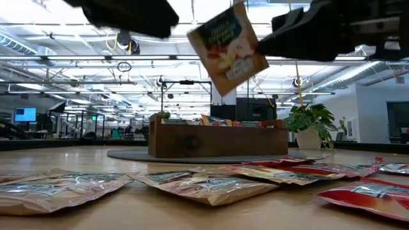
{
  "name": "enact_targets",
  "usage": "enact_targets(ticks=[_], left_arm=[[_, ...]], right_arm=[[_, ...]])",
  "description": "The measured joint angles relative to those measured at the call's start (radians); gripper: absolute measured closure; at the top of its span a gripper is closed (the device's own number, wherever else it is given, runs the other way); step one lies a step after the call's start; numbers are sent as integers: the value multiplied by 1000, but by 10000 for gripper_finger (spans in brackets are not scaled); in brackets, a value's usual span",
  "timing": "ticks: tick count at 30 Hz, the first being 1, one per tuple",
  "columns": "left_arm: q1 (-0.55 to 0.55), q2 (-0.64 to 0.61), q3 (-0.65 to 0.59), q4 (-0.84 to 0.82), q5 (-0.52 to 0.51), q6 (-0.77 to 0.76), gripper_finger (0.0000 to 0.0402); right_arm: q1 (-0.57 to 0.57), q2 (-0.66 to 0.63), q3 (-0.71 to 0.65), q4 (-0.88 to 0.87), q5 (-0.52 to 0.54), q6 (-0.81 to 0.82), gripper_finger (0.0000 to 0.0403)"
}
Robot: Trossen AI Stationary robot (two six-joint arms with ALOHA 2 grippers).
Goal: Pick & Place Tea
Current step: Put the cinnamon tea sachet into the left compartment of the wooden organizer
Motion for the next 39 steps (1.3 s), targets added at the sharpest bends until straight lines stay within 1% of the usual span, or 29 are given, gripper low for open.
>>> enact_targets(ticks=[3, 5, 10, 14, 23, 27, 33, 36, 39], left_arm=[[32, 0, 0, -10, 117, -42, 193], [47, 0, 0, -9, 156, -46, 193], [78, 0, 0, -8, 166, -41, 192], [95, 0, 0, 1, 174, -34, 192], [129, 0, 0, 64, 205, -3, 192], [156, 0, 0, 85, 252, 14, 192], [193, 0, 0, 84, 322, -30, 194], [198, 0, 0, 84, 322, -30, 211], [198, 0, 0, 84, 322, -25, 256]], right_arm=[[0, 2, 0, 8, 0, 7, 403], [-3, 1, 0, 18, 0, 7, 403], [-17, 1, 0, 16, -2, 11, 403], [-32, 1, 0, -26, -2, 35, 403], [-39, 13, 0, -37, -3, 45, 403], [-41, 14, 1, -23, -2, 44, 403], [-43, 14, 1, -20, -2, 43, 403], [-45, 14, 1, -20, -2, 48, 403], [-47, 14, 1, -21, -2, 57, 403]])
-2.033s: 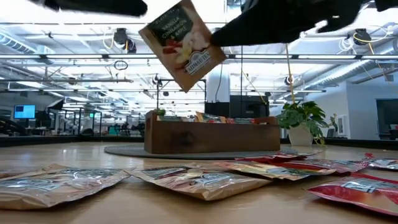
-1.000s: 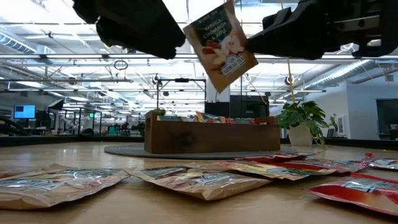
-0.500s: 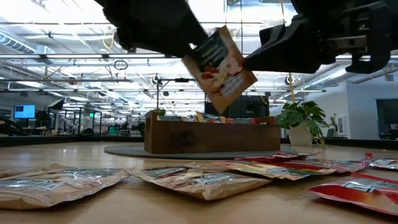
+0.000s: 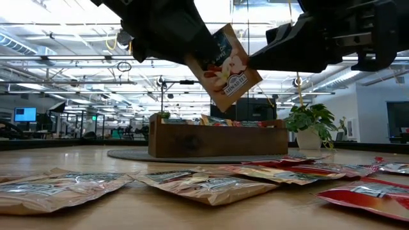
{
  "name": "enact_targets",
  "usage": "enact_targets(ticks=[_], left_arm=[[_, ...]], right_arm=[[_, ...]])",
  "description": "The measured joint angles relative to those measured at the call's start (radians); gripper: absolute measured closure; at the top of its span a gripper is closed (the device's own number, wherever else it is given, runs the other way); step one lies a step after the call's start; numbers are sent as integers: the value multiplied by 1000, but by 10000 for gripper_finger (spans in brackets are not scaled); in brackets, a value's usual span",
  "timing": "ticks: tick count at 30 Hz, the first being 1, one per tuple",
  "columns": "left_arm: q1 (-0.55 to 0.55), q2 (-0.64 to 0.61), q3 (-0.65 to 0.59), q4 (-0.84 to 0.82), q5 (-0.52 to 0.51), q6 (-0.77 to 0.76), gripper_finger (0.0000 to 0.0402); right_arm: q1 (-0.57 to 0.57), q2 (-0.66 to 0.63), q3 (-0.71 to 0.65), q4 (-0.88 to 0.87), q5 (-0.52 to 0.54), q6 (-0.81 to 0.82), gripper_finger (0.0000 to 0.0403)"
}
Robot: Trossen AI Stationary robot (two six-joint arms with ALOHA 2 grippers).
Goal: Pick & Place Tea
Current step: Put the cinnamon tea sachet into the left compartment of the wooden organizer
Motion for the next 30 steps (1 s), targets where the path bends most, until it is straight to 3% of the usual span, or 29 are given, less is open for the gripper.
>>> enact_targets(ticks=[5, 7, 17, 19, 24, 30], left_arm=[[0, 0, 0, 0, 8, 17, 369], [2, 0, 0, 1, 26, 33, 390], [4, 0, 0, -55, 22, 95, 397], [5, 0, 0, -81, 32, 121, 397], [30, -38, 5, -184, 41, 100, 398], [86, -161, 55, -415, 49, 84, 400]], right_arm=[[0, 0, 0, 1, 0, 2, 403], [0, 0, 0, 1, 0, 3, 403], [-2, 0, 0, -36, 4, 4, 388], [-2, 0, 0, -45, 22, 10, 366], [-2, 0, 0, -146, 184, 63, 288], [10, 0, -15, -324, 161, 309, 228]])
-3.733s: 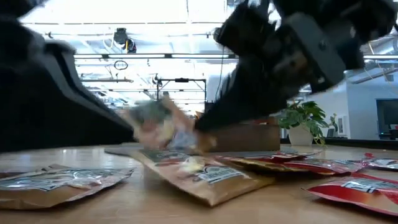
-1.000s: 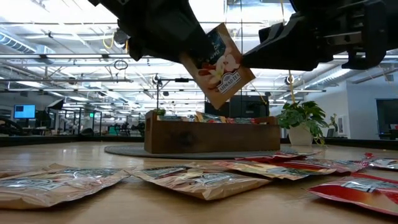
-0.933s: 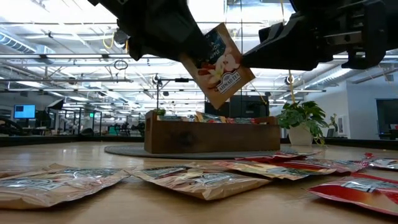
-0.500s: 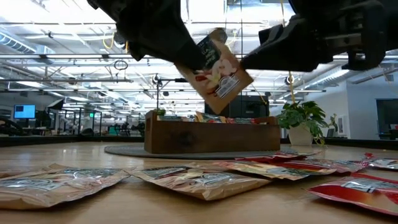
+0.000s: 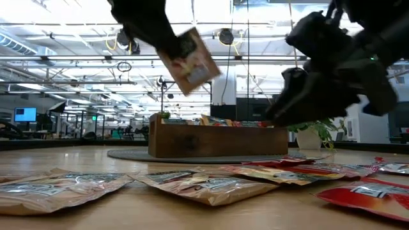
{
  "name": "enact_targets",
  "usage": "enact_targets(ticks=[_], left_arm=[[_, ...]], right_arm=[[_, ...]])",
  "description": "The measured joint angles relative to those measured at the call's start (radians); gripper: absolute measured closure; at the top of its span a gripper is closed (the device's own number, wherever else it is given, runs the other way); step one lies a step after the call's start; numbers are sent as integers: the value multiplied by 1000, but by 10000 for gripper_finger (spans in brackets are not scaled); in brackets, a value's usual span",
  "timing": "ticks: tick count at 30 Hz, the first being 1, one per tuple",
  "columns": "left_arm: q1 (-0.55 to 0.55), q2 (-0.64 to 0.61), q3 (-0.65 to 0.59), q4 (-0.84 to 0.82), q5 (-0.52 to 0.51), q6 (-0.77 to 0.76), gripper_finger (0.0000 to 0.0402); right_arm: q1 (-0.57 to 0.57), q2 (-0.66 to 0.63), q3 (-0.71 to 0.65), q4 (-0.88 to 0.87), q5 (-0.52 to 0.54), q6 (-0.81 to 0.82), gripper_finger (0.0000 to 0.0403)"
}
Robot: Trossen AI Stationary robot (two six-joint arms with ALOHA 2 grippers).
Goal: Pick & Place Tea
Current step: Put the cinnamon tea sachet into the left compartment of the wooden organizer
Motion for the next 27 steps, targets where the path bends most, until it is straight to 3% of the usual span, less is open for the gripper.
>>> enact_targets(ticks=[4, 8, 11, 18, 27], left_arm=[[98, -38, 53, -144, 72, -35, 400], [206, -18, 63, -209, 276, -59, 400], [245, -6, 61, -245, 333, -50, 400], [283, -7, 62, -260, 393, -37, 401], [309, 84, 63, -252, 427, -4, 401]], right_arm=[[17, 0, -65, 65, -1, 14, 249], [18, 0, -163, 264, 3, -18, 325], [24, 0, -245, 453, -42, -78, 388], [10, -1, -358, 687, -79, -105, 392], [-6, -1, -368, 691, -80, -116, 400]])
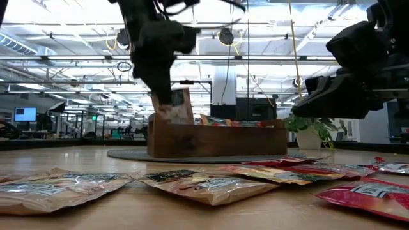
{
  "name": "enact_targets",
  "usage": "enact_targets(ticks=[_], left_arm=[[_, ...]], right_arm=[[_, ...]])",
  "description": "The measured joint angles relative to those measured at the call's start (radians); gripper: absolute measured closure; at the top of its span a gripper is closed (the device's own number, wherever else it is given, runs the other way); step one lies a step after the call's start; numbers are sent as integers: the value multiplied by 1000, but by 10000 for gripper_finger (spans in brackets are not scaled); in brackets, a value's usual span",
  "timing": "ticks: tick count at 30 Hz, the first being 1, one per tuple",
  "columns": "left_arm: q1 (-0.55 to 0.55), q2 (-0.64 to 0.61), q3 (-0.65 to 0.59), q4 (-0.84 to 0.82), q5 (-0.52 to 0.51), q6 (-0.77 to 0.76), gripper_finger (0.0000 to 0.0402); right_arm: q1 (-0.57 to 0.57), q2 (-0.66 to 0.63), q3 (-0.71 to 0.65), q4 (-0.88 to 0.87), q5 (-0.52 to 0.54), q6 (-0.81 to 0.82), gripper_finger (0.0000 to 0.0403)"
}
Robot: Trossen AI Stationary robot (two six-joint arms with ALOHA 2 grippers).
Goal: Pick & Place Tea
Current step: Put the cinnamon tea sachet into the left compartment of the wooden organizer, then adjust the wooden organizer
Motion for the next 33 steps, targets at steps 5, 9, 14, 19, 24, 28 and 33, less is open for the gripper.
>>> enact_targets(ticks=[5, 9, 14, 19, 24, 28, 33], left_arm=[[31, 55, 0, -4, 27, 34, 400], [61, 69, 0, 0, 68, 64, 399], [82, 64, 0, -1, 51, 41, 372], [85, 56, 25, -11, 48, -1, 324], [70, 56, 45, -8, 52, 10, 282], [51, 56, 86, -68, 48, -40, 262], [-67, 56, 117, -110, 34, -89, 271]], right_arm=[[0, 0, 0, -11, 0, -3, 401], [0, 0, 0, -9, 0, -11, 402], [-6, 0, 0, -9, 0, -14, 399], [-11, 0, 0, -8, -1, 2, 399], [-11, 0, 0, -8, -2, 5, 399], [-11, 0, 0, -8, -2, 5, 399], [-11, -5, -13, -4, 16, 28, 400]])
